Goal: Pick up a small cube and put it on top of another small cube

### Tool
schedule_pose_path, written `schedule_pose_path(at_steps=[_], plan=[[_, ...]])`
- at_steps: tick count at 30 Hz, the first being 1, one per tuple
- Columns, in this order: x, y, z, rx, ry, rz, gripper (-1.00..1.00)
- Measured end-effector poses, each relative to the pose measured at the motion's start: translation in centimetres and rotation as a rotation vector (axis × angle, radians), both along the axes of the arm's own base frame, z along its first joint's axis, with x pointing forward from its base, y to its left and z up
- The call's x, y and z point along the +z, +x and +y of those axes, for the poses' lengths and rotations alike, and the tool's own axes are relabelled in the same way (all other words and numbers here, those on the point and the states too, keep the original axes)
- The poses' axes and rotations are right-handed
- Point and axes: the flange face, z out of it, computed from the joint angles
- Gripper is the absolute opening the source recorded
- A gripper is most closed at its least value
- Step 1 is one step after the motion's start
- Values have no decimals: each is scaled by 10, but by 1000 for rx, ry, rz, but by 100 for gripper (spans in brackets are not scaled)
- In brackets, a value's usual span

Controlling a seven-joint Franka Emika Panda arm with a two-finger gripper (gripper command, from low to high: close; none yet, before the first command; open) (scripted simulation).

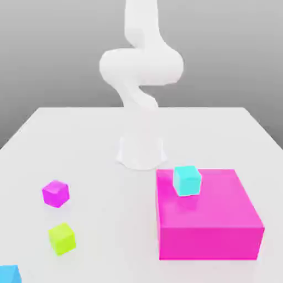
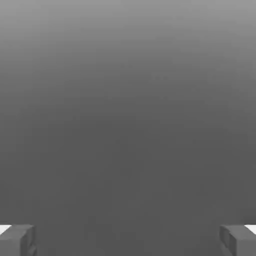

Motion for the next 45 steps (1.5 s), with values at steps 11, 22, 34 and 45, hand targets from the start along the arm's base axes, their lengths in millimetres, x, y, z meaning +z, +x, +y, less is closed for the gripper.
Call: schedule_pose_path(at_steps=[11, 22, 34, 45], plan=[[-228, 17, -144, -741, 344, 254, 0], [-428, -107, -218, -1534, 634, 427, 0], [-531, -149, -218, -1737, 694, 462, -100], [-495, -148, -219, -1736, 696, 459, -100]])
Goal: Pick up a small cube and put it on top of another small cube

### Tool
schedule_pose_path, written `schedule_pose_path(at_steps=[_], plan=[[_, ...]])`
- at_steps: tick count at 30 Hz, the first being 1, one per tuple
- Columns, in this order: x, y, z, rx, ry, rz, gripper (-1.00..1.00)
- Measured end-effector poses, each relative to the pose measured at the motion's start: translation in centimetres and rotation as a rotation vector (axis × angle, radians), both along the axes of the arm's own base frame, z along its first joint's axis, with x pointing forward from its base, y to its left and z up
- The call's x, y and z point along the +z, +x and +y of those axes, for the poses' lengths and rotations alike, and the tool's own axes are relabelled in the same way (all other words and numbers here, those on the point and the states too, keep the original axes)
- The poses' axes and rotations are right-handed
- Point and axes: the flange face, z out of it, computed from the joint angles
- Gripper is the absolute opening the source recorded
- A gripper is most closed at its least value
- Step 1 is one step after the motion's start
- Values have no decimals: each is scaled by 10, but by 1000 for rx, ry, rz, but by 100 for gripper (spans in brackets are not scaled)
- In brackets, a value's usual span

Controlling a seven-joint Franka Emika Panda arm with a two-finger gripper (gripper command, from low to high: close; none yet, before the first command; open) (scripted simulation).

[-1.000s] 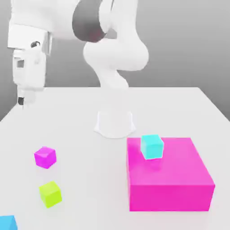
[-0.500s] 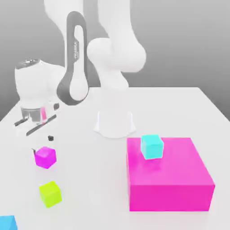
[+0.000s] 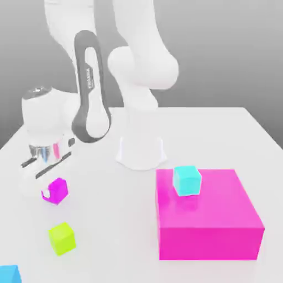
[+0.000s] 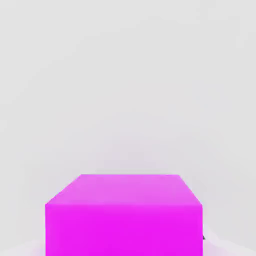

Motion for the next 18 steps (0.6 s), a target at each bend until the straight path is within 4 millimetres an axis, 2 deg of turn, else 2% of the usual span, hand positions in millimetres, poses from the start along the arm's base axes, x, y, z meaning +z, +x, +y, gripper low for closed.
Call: schedule_pose_path(at_steps=[3, 4, 11, 17, 18], plan=[[23, 0, 1, 8, 0, 0, -100], [28, 8, 3, 56, -1, 1, -100], [51, 90, 24, 532, -4, 5, -100], [73, 157, 57, 943, -1, 2, -100], [69, 165, 64, 986, -1, 2, -100]])
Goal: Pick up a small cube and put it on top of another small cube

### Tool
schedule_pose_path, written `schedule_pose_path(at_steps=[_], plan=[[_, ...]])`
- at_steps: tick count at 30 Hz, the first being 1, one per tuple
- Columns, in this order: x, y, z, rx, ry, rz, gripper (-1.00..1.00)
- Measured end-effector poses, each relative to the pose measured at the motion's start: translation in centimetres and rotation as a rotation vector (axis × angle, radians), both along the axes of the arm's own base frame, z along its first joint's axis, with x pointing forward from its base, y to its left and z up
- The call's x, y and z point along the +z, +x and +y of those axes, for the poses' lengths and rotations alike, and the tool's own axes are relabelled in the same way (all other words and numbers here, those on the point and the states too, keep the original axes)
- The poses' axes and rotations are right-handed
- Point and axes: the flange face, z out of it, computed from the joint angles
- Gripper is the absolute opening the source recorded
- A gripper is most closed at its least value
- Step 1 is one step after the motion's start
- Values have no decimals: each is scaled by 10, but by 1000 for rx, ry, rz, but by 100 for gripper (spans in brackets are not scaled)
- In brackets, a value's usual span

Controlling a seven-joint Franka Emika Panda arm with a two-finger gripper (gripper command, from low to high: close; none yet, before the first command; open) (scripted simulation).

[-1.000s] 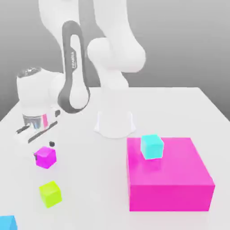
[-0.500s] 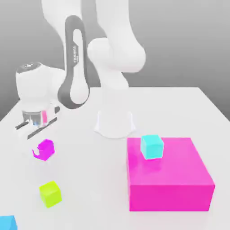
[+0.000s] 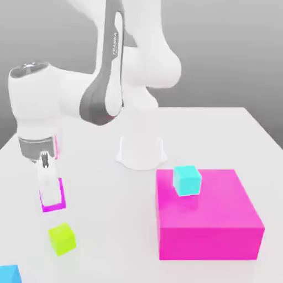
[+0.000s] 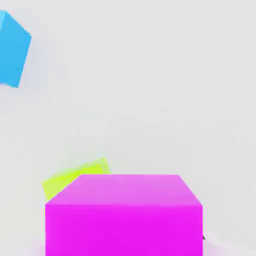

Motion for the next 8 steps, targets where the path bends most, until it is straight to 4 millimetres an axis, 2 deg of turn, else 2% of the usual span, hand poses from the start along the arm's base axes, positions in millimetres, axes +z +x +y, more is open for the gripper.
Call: schedule_pose_path(at_steps=[4, 5, 8], plan=[[-41, 3, -3, 18, 0, 0, -100], [-51, 3, -3, 19, 0, 0, 100], [-51, 3, -3, 19, 0, 0, 100]])
